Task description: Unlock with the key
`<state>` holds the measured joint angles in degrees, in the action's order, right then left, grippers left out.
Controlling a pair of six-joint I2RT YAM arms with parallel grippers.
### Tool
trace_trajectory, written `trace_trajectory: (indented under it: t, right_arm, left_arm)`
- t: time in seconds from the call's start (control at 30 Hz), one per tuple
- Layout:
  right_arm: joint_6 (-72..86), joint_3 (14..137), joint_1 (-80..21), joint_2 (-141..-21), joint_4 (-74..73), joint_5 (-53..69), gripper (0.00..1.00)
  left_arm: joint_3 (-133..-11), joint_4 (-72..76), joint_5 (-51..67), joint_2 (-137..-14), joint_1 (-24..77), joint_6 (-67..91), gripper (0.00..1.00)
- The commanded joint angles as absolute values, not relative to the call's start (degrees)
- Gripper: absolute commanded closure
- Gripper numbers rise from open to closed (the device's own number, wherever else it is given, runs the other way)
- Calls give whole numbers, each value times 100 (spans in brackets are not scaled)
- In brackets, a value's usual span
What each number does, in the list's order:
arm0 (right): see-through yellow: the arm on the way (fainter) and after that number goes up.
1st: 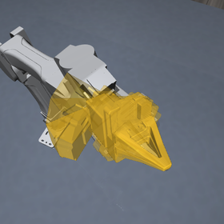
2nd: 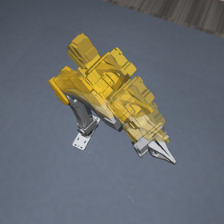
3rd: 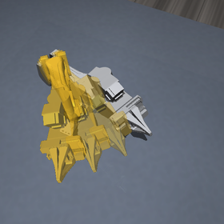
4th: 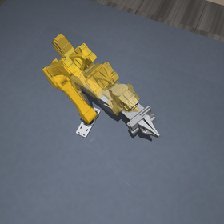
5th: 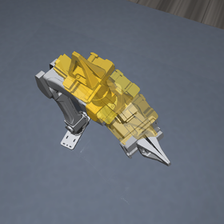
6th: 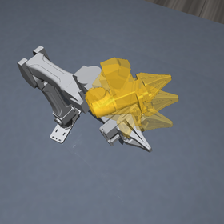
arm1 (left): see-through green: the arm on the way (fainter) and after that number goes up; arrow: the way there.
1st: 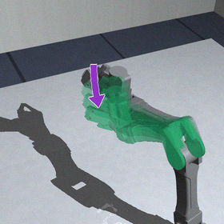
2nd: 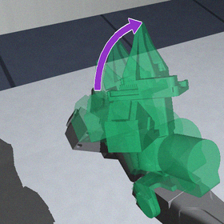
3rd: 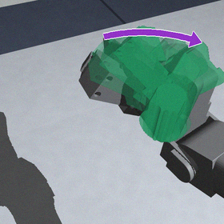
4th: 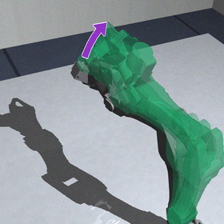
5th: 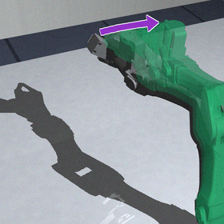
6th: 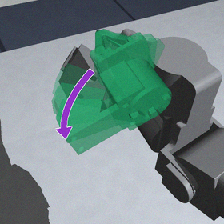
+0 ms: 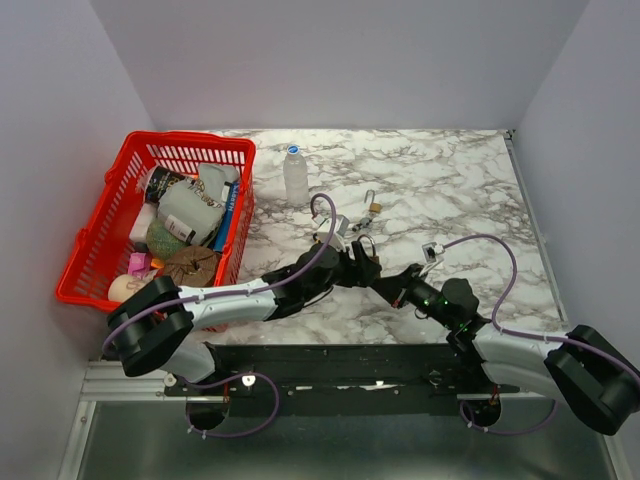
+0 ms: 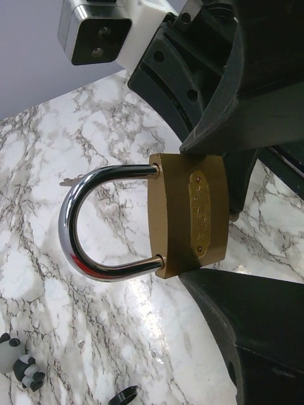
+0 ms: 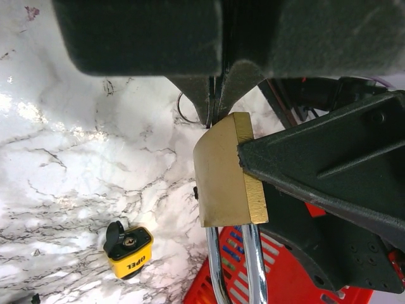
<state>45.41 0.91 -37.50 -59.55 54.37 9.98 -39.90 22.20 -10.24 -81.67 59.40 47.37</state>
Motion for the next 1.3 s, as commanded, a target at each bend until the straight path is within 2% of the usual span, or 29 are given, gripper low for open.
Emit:
trace_trajectory:
  t: [0.0, 0.33, 0.7, 0.93, 1.13, 1.23, 1.27]
  right_arm:
    - [4790, 483, -3586, -5827, 6433, 483, 99]
    - [5185, 422, -3437, -5792, 6776, 764, 99]
    - [5677, 325, -3261, -6354, 7769, 1134, 99]
    - [5546, 360, -3252, -6566, 7884, 1186, 99]
    - [4993, 527, -3252, -6206, 6761, 1178, 99]
    - [4668, 545, -3252, -5811, 5821, 1125, 93]
    - [4589, 536, -3261, -5705, 5383, 1099, 88]
  left_arm:
    - [-3850, 2390, 325, -7954, 6328, 4606, 100]
    - [-3656, 2777, 676, -7699, 6354, 4386, 100]
    - [-3498, 3059, 940, -7594, 6355, 4386, 100]
    - [-3524, 2901, 801, -7550, 6355, 4386, 100]
    - [-4148, 1610, -165, -7673, 6363, 4561, 100]
    - [-4534, 951, -763, -7857, 6346, 4606, 100]
    - [-4631, 793, -878, -7927, 6328, 4597, 100]
